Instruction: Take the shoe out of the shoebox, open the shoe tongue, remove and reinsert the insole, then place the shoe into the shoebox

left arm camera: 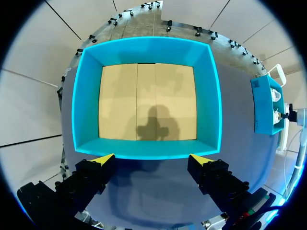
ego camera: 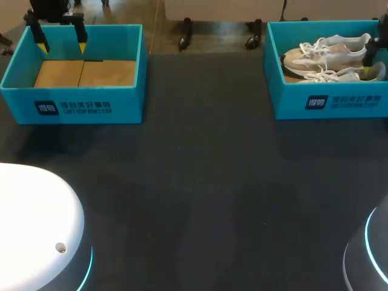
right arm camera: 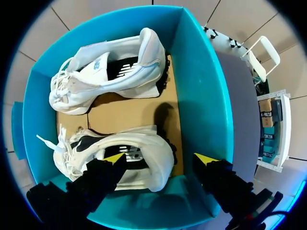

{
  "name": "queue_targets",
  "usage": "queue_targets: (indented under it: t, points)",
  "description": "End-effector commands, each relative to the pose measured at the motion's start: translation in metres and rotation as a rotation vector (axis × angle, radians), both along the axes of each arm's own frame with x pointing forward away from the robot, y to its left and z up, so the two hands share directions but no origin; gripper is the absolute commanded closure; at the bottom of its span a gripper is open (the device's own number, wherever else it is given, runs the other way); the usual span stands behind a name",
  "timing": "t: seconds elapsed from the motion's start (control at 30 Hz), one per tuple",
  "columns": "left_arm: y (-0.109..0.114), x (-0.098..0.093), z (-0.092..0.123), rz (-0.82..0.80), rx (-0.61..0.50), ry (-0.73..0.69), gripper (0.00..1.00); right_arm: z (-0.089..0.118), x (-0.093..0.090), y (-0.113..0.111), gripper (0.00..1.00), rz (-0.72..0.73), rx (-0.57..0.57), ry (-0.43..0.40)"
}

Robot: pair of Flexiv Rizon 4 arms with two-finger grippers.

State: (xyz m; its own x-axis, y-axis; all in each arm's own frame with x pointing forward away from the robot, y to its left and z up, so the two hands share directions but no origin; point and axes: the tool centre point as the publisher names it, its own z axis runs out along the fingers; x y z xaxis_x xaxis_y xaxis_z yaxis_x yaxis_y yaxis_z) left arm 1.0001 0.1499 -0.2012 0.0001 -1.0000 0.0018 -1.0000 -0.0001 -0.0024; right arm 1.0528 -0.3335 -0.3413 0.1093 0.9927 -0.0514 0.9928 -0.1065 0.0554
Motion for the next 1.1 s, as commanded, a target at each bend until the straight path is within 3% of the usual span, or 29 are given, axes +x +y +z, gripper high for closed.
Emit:
queue_targets:
  t: [0.03, 0.17, 0.4, 0.57, 0.7, 0.83, 0.9, 1.03, 1.1]
  points:
    - [0.000, 0.000, 0.001, 0.000, 0.001, 0.001, 0.00, -0.006, -0.004, -0.006, 0.07, 0.016, 0.012, -0.020]
    - [0.000, 0.000, 0.001, 0.000, 0.001, 0.001, 0.00, -0.009, -0.005, -0.005, 0.00, 0.030, 0.012, -0.024]
    - [0.000, 0.000, 0.001, 0.000, 0.001, 0.001, 0.00, -0.012, -0.005, -0.008, 0.00, 0.037, 0.023, -0.037]
    - [0.000, 0.000, 0.001, 0.000, 0.001, 0.001, 0.00, -0.014, -0.004, -0.014, 0.06, 0.067, 0.038, -0.051]
    - [0.000, 0.000, 0.001, 0.000, 0.001, 0.001, 0.00, -0.014, -0.004, -0.016, 0.17, 0.100, 0.042, -0.056]
    - [0.000, 0.000, 0.001, 0.000, 0.001, 0.001, 0.00, -0.018, -0.004, -0.014, 0.11, 0.143, 0.035, -0.049]
    - [0.000, 0.000, 0.001, 0.000, 0.001, 0.001, 0.00, -0.021, -0.004, -0.014, 0.01, 0.158, 0.038, -0.049]
    - [0.000, 0.000, 0.001, 0.000, 0.001, 0.001, 0.00, -0.025, -0.002, -0.015, 0.00, 0.166, 0.039, -0.047]
    - [0.000, 0.000, 0.001, 0.000, 0.001, 0.001, 0.00, -0.027, -0.001, -0.016, 0.05, 0.168, 0.040, -0.045]
